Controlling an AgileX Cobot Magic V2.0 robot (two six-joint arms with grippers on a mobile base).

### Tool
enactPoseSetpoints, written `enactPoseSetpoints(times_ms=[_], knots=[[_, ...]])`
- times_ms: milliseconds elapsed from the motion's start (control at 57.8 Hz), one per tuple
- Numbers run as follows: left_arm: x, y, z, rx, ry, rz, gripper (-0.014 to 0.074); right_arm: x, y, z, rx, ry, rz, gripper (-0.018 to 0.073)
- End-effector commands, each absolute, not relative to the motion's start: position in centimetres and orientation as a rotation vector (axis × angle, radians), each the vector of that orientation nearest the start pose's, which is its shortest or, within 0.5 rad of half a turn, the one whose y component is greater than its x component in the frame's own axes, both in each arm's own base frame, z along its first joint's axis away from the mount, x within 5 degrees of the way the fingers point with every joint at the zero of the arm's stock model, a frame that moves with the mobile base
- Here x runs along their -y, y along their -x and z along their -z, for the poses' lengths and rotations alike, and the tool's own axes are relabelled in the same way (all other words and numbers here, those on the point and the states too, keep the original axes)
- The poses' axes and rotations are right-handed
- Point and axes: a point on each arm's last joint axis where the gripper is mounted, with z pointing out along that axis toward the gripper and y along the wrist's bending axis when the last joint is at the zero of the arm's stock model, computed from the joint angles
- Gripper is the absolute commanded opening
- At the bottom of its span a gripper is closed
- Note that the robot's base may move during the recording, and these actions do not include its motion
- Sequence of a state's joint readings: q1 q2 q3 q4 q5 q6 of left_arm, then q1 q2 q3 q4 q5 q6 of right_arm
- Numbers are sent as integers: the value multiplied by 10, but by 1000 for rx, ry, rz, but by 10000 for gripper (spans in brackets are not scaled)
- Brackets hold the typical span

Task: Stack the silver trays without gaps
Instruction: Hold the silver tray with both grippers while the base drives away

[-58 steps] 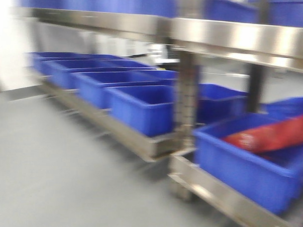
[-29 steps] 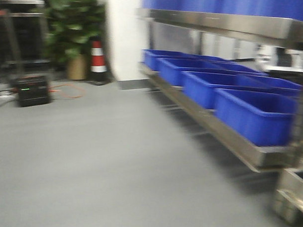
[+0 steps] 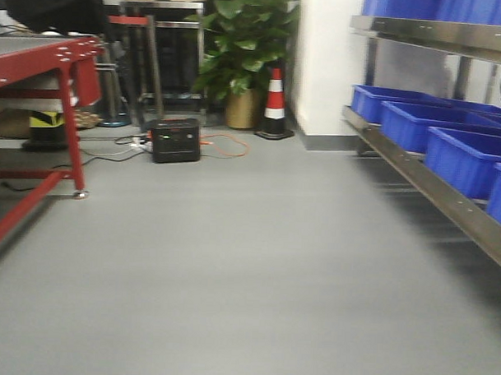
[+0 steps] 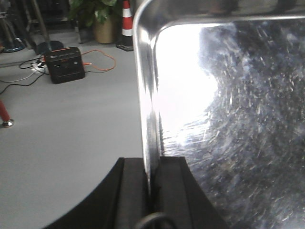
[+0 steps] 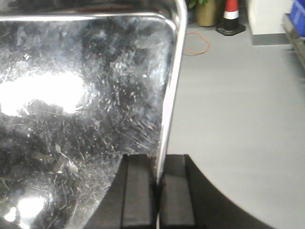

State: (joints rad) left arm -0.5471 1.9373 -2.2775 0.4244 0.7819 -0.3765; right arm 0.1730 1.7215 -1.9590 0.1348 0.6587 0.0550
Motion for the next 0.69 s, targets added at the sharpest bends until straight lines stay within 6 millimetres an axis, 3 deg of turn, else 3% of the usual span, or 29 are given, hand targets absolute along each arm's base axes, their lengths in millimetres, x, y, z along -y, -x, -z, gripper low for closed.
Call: enactPoseSetpoints(times_ms=[0,675], knots=[[200,-385,-483,-1794,-248,123,-7,-72,-384,-482,-1838,83,-276,-79],[200,-385,-483,-1794,-248,123,-7,-72,-384,-482,-1838,83,-276,-79]])
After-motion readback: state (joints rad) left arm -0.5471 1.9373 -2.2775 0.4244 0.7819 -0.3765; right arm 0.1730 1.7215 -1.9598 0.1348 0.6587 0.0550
